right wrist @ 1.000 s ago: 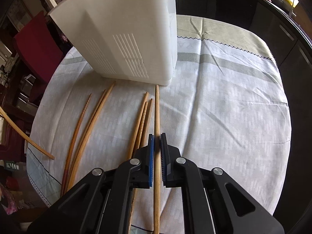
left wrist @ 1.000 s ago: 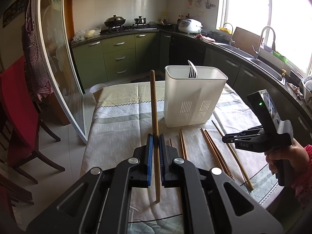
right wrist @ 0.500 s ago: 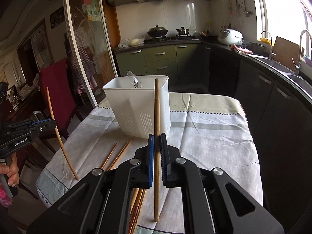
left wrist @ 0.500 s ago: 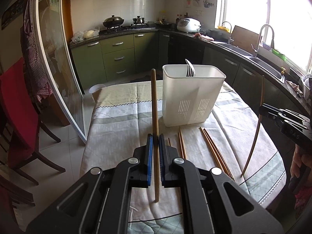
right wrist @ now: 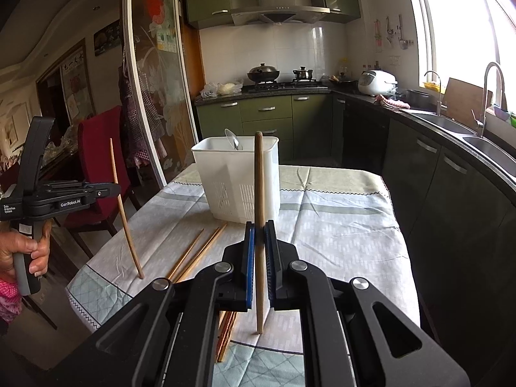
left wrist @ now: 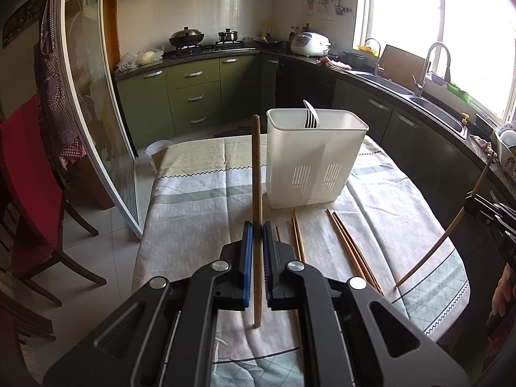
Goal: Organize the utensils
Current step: 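Carry both upright chopsticks toward the white holder with both grippers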
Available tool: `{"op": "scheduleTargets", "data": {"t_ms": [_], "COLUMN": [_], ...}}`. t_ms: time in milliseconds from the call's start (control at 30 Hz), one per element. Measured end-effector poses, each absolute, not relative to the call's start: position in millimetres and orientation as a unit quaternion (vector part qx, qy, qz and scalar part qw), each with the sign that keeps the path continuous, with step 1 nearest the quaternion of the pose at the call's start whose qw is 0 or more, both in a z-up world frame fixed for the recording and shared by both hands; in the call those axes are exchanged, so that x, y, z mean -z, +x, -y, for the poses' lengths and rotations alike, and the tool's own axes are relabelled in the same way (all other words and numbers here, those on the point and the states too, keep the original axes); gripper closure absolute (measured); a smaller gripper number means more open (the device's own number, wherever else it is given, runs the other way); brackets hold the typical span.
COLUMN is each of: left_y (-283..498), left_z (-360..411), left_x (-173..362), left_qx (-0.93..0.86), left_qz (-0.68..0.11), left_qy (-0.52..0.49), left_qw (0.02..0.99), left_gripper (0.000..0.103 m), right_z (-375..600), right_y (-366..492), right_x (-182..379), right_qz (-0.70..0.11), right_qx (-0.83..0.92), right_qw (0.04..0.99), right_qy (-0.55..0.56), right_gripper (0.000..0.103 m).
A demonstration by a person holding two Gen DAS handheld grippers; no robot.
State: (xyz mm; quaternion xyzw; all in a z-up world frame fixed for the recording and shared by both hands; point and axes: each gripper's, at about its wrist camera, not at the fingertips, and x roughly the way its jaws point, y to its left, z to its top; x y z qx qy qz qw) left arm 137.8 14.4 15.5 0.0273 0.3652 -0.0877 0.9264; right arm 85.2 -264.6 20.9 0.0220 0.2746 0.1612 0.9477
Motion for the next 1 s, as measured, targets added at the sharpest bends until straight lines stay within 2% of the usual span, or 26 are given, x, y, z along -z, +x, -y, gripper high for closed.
{"op": "scheduleTargets", "data": {"t_ms": [500, 1000], "left_y": [133.2, 147.2], "left_z": [-9.7, 11.5], "left_x": [-30.6, -93.1], "left_qx": [0.095, 0.118], "left_qz": [-0.347, -0.297], "left_qy": [0.033, 0.040], "left_qw": [0.932, 0.947], "left_gripper": [0.097, 0.097], "right_z": [247.8, 242.4], "right_y": [100.8, 132.3], "right_x": [-40.4, -107.1], "right_qz": [-0.269, -0.235], "right_qx": [-0.183, -0.215], "right_qw": [0.946, 0.947], "right_qy": [0.014, 0.037], "right_gripper": [0.096, 0.096]}}
